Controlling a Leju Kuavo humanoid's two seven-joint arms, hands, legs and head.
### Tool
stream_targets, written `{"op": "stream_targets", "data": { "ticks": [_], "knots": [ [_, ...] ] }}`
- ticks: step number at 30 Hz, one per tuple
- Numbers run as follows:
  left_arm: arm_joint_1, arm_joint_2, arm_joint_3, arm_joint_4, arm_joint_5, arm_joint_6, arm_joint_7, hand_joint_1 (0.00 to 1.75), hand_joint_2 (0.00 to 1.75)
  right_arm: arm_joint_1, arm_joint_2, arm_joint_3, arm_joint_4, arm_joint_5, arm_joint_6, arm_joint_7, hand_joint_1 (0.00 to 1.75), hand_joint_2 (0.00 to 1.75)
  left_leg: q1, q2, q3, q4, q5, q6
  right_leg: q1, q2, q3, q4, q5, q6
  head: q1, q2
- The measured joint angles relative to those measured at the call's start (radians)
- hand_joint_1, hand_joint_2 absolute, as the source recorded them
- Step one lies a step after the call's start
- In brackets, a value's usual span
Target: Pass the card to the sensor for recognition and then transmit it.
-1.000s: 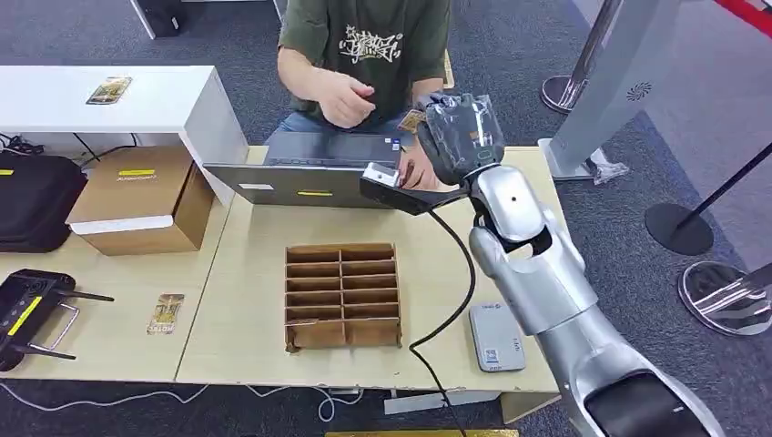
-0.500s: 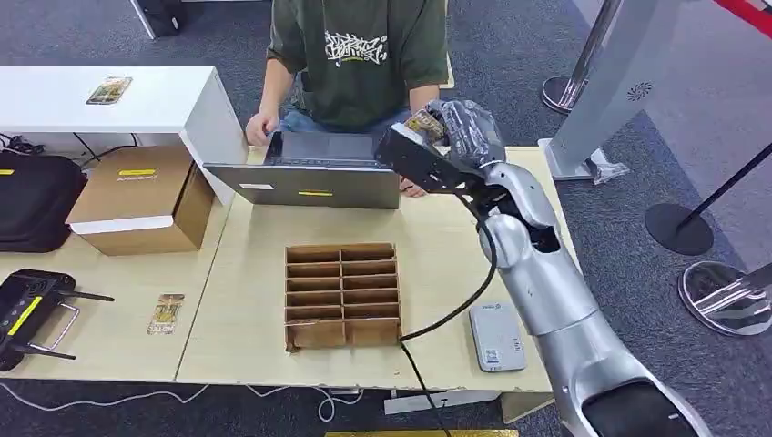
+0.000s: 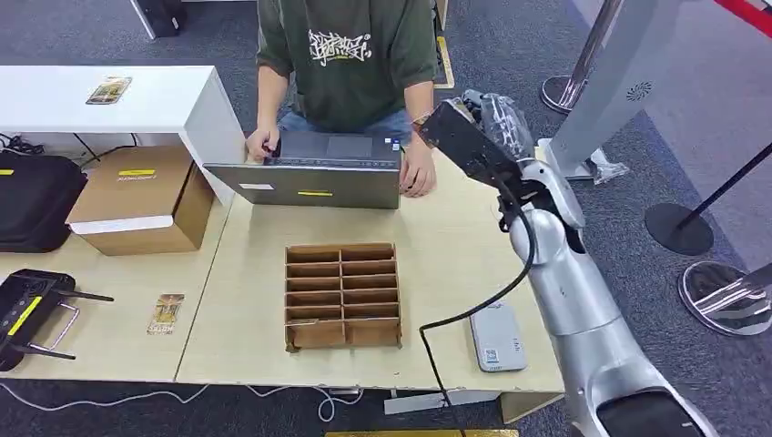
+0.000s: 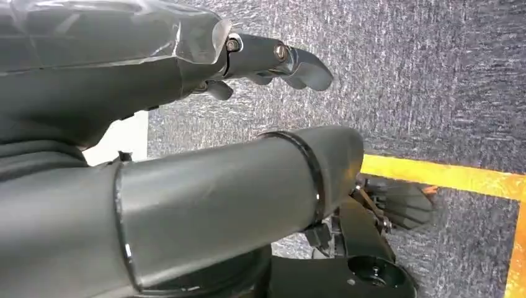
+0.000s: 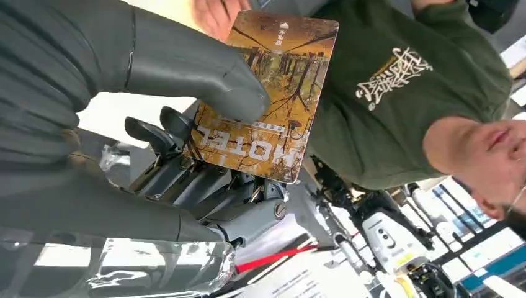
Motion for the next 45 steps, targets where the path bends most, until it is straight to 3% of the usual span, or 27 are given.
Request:
{"op": "stream_targets", "data": {
  "ticks": [8, 21, 30, 38, 45],
  "knots": [
    [0.013, 0.004, 0.000, 0.000, 0.007, 0.003, -0.002, 0.00, 0.00, 0.071, -0.077, -0.053, -0.037, -0.013, -0.025, 0.009, 1.75, 1.75, 0.000, -0.001, 0.000, 0.000, 0.000, 0.000, 0.000, -0.001, 0.000, 0.000, 0.000, 0.000, 0.000, 0.000],
    [0.037, 0.015, 0.000, 0.000, 0.024, 0.020, -0.019, 0.00, 0.00, 0.262, -0.170, -0.173, -0.034, -0.061, -0.055, -0.053, 1.75, 1.75, 0.000, -0.002, 0.000, 0.000, 0.000, 0.000, 0.000, -0.002, 0.000, 0.000, 0.000, 0.000, 0.000, 0.000],
    [0.044, 0.018, 0.000, 0.000, 0.009, 0.020, -0.020, 0.00, 0.00, 0.480, -0.175, -0.281, -0.120, -0.030, -0.080, -0.047, 1.75, 1.75, 0.000, -0.003, -0.001, 0.000, -0.001, 0.001, 0.000, -0.003, 0.000, -0.001, -0.001, 0.001, 0.000, 0.000],
    [0.044, 0.018, 0.000, 0.000, 0.006, 0.019, -0.019, 0.00, 0.00, 0.619, -0.165, -0.331, -0.200, -0.021, -0.089, -0.038, 1.75, 1.75, 0.000, -0.003, -0.001, 0.000, -0.002, 0.001, 0.000, -0.003, 0.000, -0.001, -0.001, 0.001, 0.000, 0.000],
    [0.046, 0.018, 0.000, 0.000, 0.024, 0.019, -0.019, 0.00, 0.00, 0.717, -0.103, -0.339, -0.257, -0.018, -0.094, -0.023, 1.75, 1.75, 0.000, -0.003, -0.001, 0.000, -0.002, 0.001, 0.000, -0.003, 0.000, -0.001, -0.002, 0.000, 0.000, 0.000]
  ]
}}
